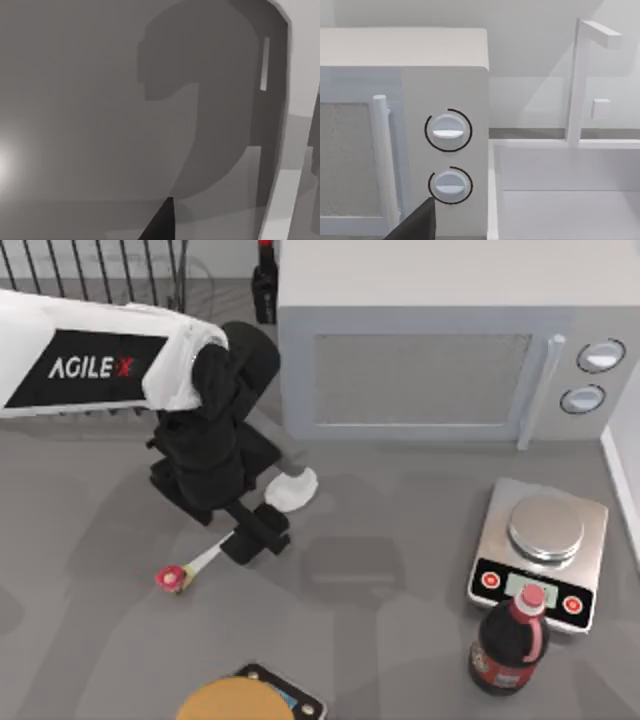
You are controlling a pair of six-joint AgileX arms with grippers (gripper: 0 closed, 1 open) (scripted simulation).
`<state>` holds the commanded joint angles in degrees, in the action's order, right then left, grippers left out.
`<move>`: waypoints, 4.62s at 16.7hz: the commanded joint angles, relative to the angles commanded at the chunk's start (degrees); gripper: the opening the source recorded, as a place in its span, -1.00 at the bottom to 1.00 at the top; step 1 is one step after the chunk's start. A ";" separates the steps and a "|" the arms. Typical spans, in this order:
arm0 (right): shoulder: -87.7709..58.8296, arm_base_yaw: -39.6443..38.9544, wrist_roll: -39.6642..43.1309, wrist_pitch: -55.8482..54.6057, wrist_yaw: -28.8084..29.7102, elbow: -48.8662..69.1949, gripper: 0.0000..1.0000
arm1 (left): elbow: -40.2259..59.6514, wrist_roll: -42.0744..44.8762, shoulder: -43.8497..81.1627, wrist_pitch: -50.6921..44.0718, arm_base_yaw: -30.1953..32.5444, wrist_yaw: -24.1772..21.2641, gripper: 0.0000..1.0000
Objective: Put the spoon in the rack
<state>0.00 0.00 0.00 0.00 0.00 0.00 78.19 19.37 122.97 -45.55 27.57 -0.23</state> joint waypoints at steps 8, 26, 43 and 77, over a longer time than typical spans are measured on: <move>0.00 0.00 0.00 0.00 0.00 0.00 1.00 | 1.77 -0.24 -2.83 -2.28 0.01 -0.59 -1.00; 0.00 0.00 0.00 0.00 0.00 0.00 1.00 | 41.29 -0.70 -7.01 -45.94 0.32 -0.54 -1.00; 0.00 0.00 0.00 0.00 0.00 0.00 1.00 | 4.82 -12.29 -48.41 5.58 -24.91 -7.70 -1.00; 0.00 0.00 0.00 0.00 0.00 0.00 1.00 | -25.24 -18.46 -22.44 93.06 -31.41 -5.83 -1.00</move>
<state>0.00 0.00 0.00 0.00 0.00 0.00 52.95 0.90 100.54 47.52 -3.83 -6.06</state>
